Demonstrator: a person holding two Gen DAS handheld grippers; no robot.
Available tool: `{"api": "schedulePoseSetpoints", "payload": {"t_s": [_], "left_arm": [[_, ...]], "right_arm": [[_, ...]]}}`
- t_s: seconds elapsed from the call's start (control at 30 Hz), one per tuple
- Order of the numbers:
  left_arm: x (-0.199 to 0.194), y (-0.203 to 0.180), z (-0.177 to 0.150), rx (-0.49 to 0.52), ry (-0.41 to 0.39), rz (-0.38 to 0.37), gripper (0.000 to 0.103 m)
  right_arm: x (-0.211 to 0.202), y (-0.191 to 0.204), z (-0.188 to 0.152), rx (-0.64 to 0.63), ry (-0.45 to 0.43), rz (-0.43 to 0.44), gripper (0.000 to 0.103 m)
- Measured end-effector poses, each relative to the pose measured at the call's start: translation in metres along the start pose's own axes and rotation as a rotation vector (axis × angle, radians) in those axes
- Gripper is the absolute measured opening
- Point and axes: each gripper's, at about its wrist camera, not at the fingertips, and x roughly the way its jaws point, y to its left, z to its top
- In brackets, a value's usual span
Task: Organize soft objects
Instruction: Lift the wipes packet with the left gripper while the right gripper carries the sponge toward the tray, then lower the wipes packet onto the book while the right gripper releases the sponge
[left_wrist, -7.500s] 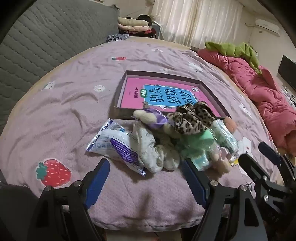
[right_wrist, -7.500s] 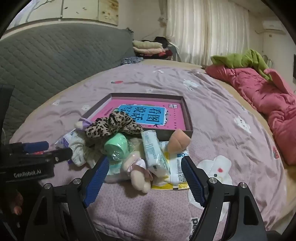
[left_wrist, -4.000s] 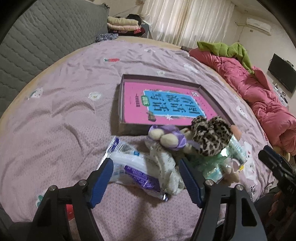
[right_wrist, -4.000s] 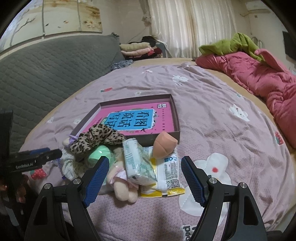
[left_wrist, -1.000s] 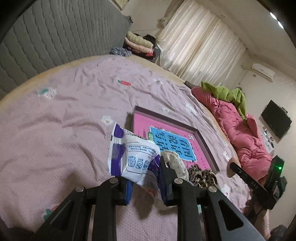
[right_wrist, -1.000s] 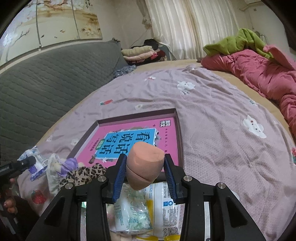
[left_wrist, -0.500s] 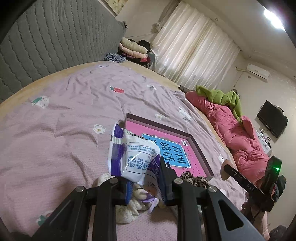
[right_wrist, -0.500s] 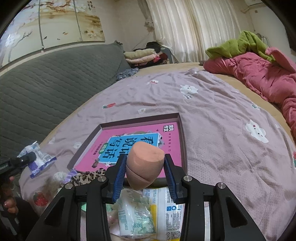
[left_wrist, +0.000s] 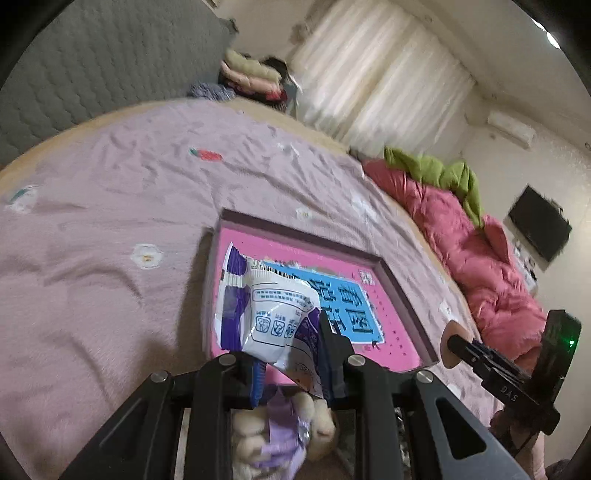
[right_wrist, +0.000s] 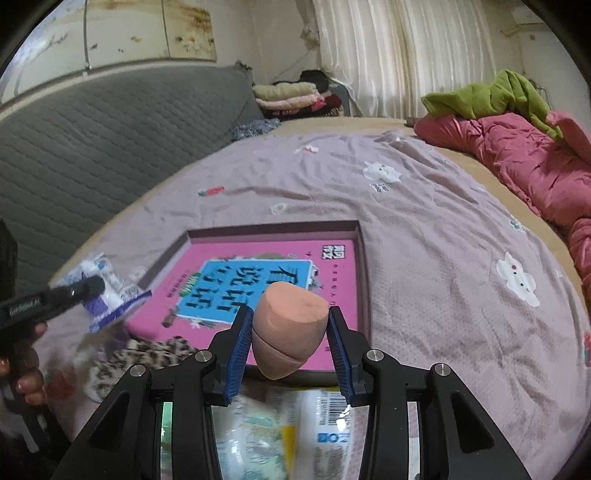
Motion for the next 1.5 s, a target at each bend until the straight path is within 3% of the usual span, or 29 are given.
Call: {"api": "schedulePoseSetpoints", "payload": {"t_s": [0.33,0.6,0.87,0.97,1.2,1.5], "left_arm": [[0.055,0.009,0.022,0.020,0.207,-0.035,0.025],[0.073,0.006,0.017,0.056,0.284,-0.006,0.027],[0.081,0.002,0.017,0.093,0.300,0.064,0.033],[0.081,0.003,0.016,0.094,0.299,0.073,0.035],[0.083,-0.006,0.011,0.174,0.298,0.135,0.052],[0.081,-0.009,0.011,0.195,0.302,0.146,0.055]], "right_arm": [[0.028,0.002,0.007,-0.078,0.053,-0.044,0.042],[0.056,0.005,0.004,-0.117,0.151,-0.094,0.042],[0.073,0.006,-0.006,-0.181,0.251,-0.183,0.043],[0.072,0.008,-0.006,-0.197,0.247,-0.194,0.043],[0.069,0.006,-0.005,-0.214,0.240,-0.227,0.045],[0.065,0.004,-0.004,-0.218,0.235,-0.235,0.051]]}}
